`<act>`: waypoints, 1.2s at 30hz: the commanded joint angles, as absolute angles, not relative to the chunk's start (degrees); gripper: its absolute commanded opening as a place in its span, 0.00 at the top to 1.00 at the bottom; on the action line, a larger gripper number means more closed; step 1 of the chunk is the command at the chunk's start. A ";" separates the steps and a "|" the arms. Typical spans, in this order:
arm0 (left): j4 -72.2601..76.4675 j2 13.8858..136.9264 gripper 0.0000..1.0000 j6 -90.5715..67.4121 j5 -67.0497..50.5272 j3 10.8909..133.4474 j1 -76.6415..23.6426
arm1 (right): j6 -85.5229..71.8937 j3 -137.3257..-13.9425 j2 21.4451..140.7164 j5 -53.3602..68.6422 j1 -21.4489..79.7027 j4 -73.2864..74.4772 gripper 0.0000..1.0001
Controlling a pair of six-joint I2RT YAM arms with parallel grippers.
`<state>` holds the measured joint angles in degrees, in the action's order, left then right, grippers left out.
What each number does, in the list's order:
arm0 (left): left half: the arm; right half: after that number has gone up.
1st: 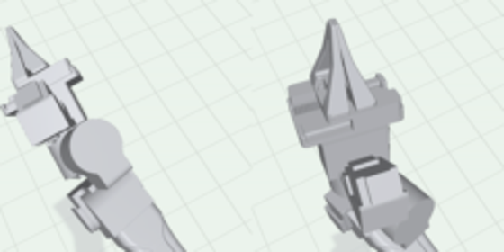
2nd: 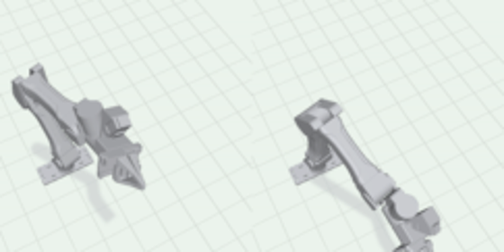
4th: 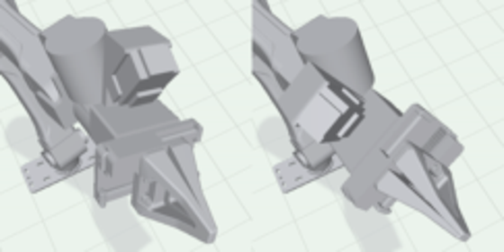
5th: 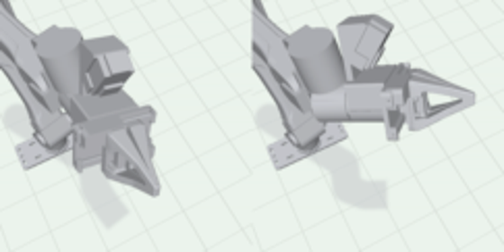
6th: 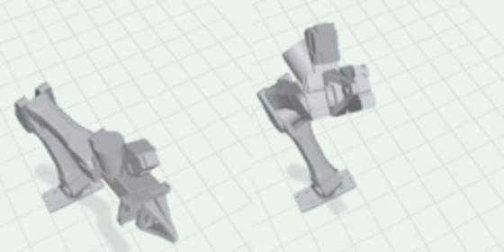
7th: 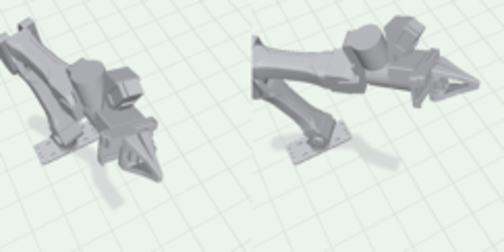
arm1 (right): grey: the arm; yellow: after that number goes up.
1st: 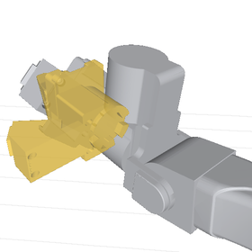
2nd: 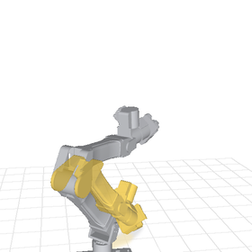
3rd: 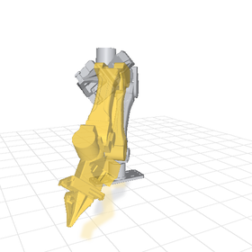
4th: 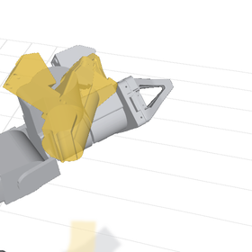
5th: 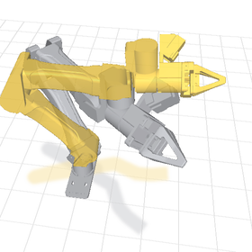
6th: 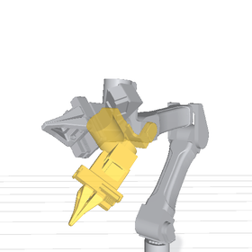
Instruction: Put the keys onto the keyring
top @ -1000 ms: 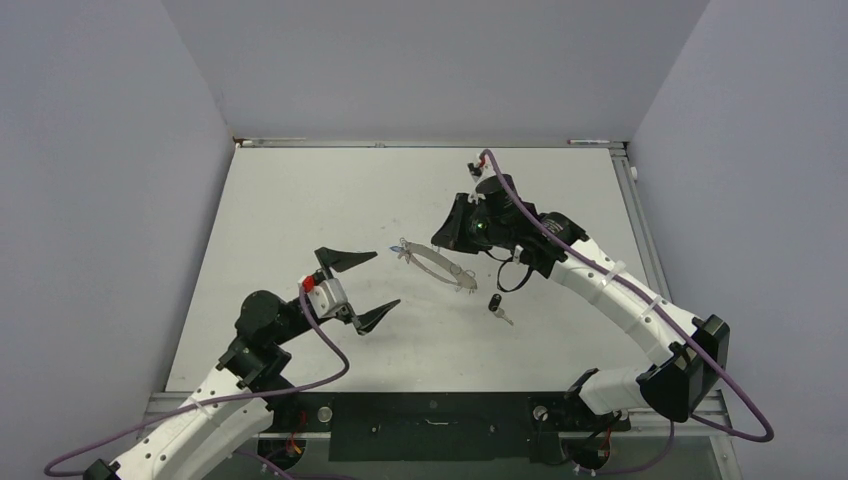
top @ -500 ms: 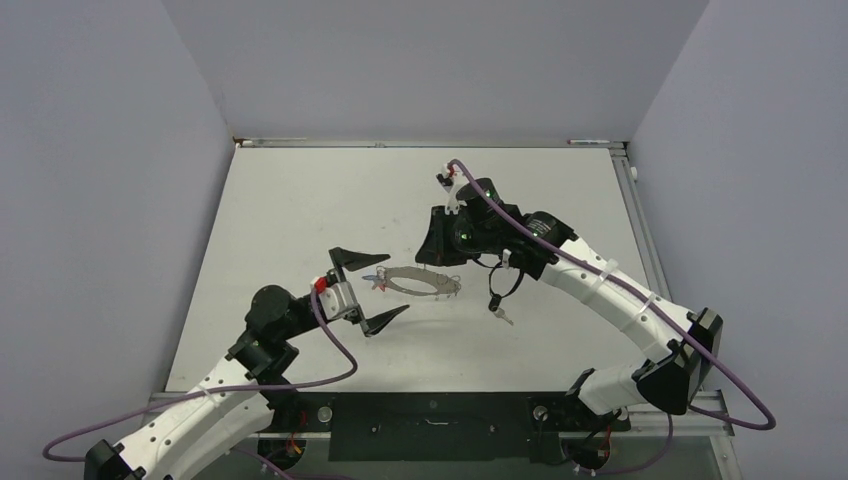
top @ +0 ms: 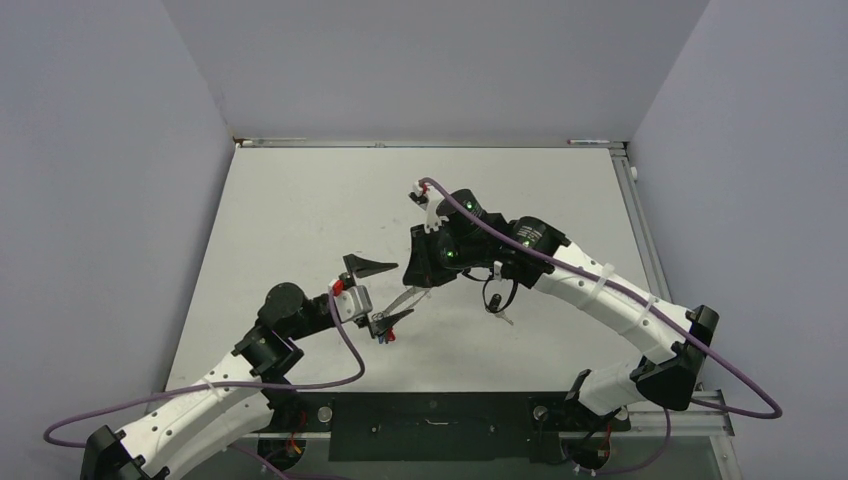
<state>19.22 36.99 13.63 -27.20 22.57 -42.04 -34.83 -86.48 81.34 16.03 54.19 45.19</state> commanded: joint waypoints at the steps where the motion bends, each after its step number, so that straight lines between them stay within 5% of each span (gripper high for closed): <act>1: 20.21 36.94 0.18 13.49 -27.25 24.79 -42.63 | -33.02 -89.75 81.80 15.74 57.30 45.96 0.95; 14: 16.62 35.79 0.63 16.88 -29.87 24.52 -44.25 | -32.29 -92.31 83.68 15.64 58.46 48.00 0.95; 19: 17.13 35.44 0.67 16.84 -30.02 24.28 -44.29 | -32.14 -92.78 84.08 15.64 58.61 48.38 0.95; 28: 18.02 34.96 1.00 16.46 -30.13 23.82 -44.22 | -31.65 -92.36 84.58 16.07 58.73 47.92 0.95; 36: 16.27 36.02 1.00 12.28 -29.64 25.69 -44.14 | -31.57 -92.25 85.14 16.55 58.74 47.24 0.95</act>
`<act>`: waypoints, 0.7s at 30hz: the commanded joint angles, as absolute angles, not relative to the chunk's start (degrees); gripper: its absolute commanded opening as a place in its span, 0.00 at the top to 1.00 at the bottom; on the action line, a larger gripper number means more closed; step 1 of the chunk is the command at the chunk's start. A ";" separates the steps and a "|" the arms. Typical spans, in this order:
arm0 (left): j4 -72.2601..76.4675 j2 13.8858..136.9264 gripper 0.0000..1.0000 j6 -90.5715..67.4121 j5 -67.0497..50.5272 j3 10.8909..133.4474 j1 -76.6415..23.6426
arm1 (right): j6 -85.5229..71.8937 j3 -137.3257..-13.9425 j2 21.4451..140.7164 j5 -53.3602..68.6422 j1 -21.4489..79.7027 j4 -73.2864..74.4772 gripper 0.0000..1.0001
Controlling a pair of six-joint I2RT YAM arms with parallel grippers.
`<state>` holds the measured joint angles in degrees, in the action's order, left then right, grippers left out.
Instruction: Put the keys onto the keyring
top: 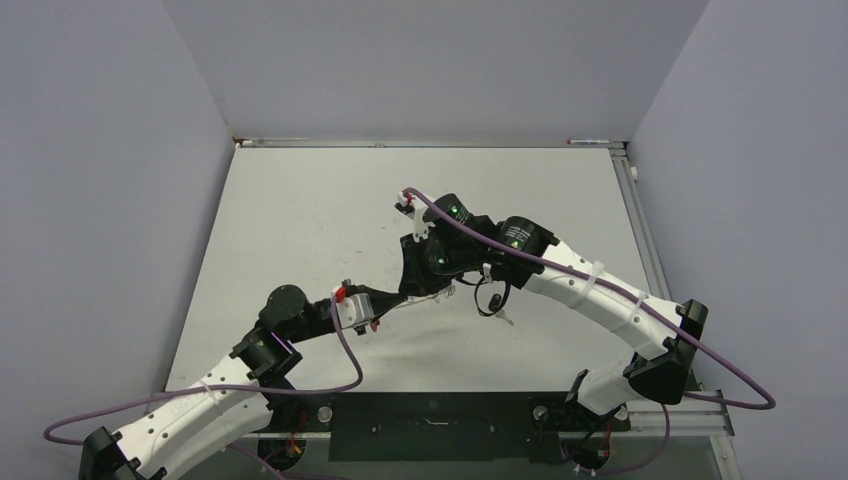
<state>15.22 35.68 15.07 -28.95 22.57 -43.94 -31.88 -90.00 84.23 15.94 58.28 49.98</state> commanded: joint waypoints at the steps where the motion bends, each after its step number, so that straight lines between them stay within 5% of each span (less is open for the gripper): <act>1: 16.34 35.91 1.00 11.64 -29.78 25.79 -44.06 | -31.43 -92.35 85.22 16.59 58.76 47.24 0.93; 8: 19.46 33.59 1.00 6.64 -30.67 25.08 -42.24 | -31.10 -93.84 85.56 15.92 58.66 46.29 0.38; 10: 20.61 32.74 1.00 5.04 -30.85 24.74 -41.78 | -31.11 -93.80 84.57 15.90 58.69 44.46 0.29; 21: 25.62 29.01 1.00 0.35 -29.60 22.91 -40.49 | -28.30 -79.64 69.47 14.24 58.86 22.30 0.23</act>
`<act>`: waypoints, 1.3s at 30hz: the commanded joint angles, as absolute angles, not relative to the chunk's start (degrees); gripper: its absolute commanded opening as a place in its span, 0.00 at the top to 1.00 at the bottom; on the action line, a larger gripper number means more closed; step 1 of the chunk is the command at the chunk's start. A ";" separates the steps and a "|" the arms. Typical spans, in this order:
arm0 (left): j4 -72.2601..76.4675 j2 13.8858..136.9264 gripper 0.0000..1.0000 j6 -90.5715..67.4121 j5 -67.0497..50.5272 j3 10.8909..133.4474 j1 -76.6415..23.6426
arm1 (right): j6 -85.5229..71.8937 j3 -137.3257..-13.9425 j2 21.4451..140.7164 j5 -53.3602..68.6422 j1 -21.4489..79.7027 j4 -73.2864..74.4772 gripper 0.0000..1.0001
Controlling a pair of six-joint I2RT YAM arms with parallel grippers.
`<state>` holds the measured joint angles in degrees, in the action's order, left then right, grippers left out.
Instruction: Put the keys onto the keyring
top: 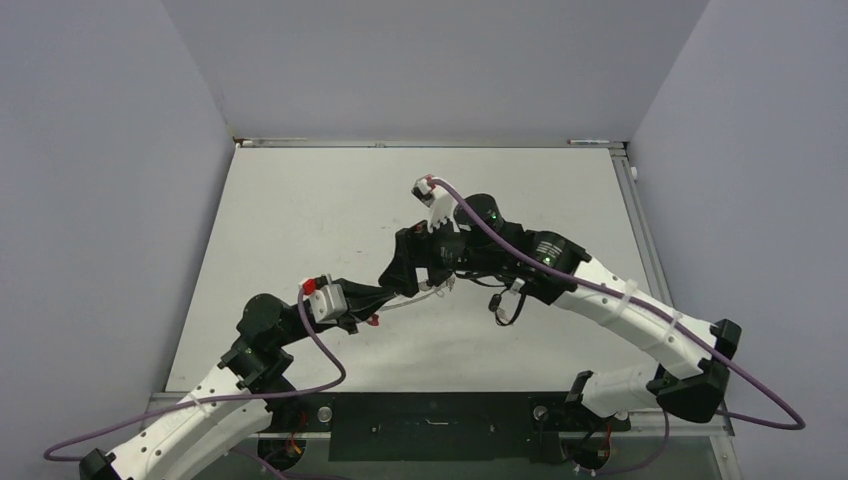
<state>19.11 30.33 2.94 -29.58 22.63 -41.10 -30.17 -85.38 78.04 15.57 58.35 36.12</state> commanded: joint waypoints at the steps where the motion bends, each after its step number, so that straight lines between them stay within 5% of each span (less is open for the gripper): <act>1: 26.04 28.74 1.00 -0.48 -29.13 22.79 -40.37 | -27.93 -77.34 67.31 13.55 58.94 19.28 0.24; 13: 27.81 27.86 1.00 -5.33 -25.66 22.72 -38.44 | -33.17 -53.21 49.30 10.39 59.13 -9.55 0.39; 22: 22.24 27.91 1.00 -8.23 -30.08 25.89 -38.14 | 7.78 -46.81 42.66 20.98 59.77 -5.37 0.34; 30: 14.77 28.17 1.00 -14.79 -33.64 28.66 -38.12 | 22.46 -48.07 47.06 28.33 61.13 -2.03 0.32; 39: 7.15 28.45 1.00 -17.48 -37.32 30.03 -38.14 | 33.76 -53.44 54.83 28.98 65.59 5.71 0.49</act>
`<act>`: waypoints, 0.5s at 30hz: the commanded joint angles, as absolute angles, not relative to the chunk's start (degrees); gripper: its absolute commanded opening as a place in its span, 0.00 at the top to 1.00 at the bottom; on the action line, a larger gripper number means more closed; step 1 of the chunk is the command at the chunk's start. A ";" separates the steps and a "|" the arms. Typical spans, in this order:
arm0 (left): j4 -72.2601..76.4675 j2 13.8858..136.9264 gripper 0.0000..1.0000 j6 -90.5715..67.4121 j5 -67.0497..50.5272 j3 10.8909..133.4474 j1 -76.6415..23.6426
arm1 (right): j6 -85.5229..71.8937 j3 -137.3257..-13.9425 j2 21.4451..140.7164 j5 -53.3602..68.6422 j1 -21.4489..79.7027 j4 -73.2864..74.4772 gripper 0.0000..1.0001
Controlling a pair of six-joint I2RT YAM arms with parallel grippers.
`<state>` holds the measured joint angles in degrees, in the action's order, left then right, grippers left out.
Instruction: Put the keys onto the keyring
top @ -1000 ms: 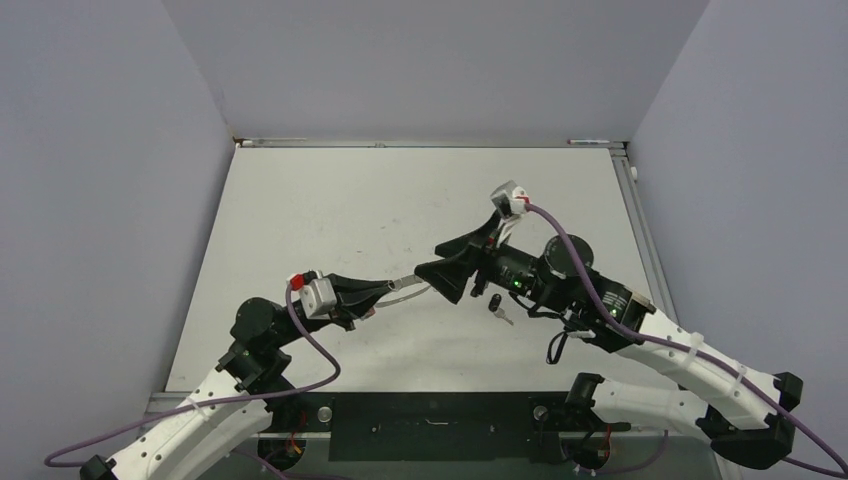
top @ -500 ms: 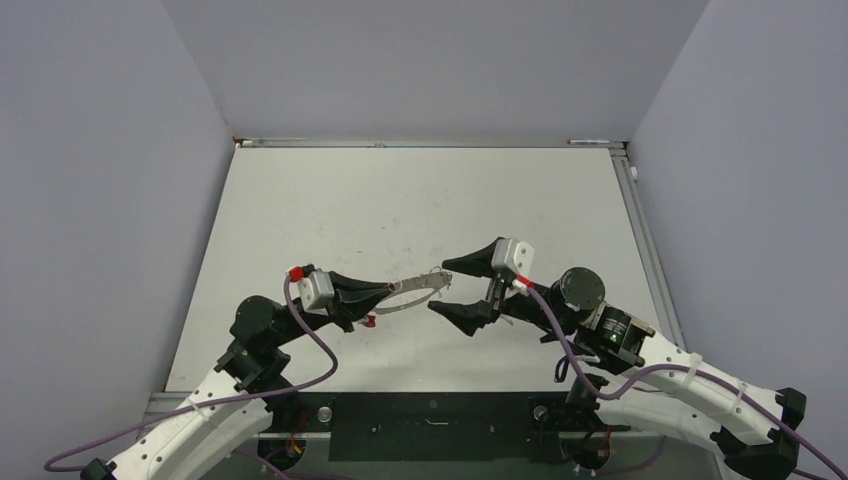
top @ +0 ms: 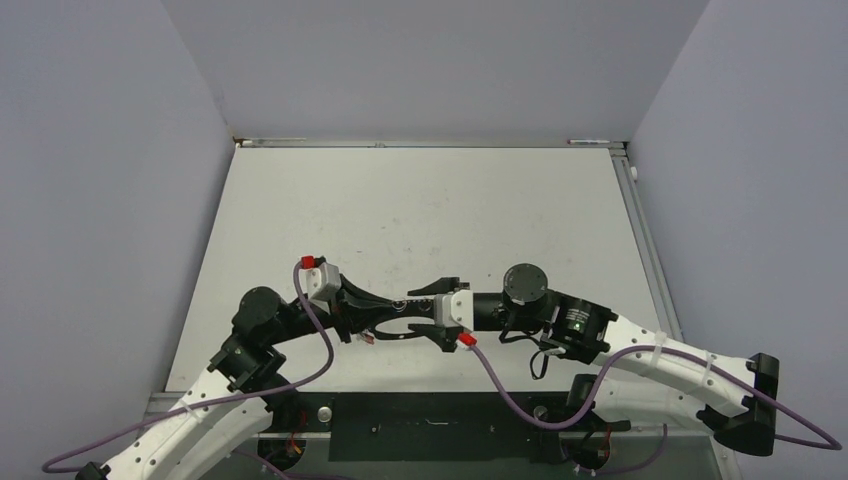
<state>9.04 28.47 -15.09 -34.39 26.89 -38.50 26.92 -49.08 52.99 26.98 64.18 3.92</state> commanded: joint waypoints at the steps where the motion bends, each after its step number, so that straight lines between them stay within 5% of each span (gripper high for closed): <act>1: 6.87 28.73 1.00 -17.53 -37.80 30.24 -38.13 | 34.14 -53.95 55.39 28.54 65.81 5.98 0.49; 15: 3.66 31.45 1.00 -18.53 -42.73 32.32 -37.62 | 35.50 -54.11 57.39 25.46 67.19 7.60 0.55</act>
<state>2.33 31.64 -17.58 -40.29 28.99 -38.11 34.28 -51.77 57.41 25.98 66.50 8.29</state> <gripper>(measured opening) 0.003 0.461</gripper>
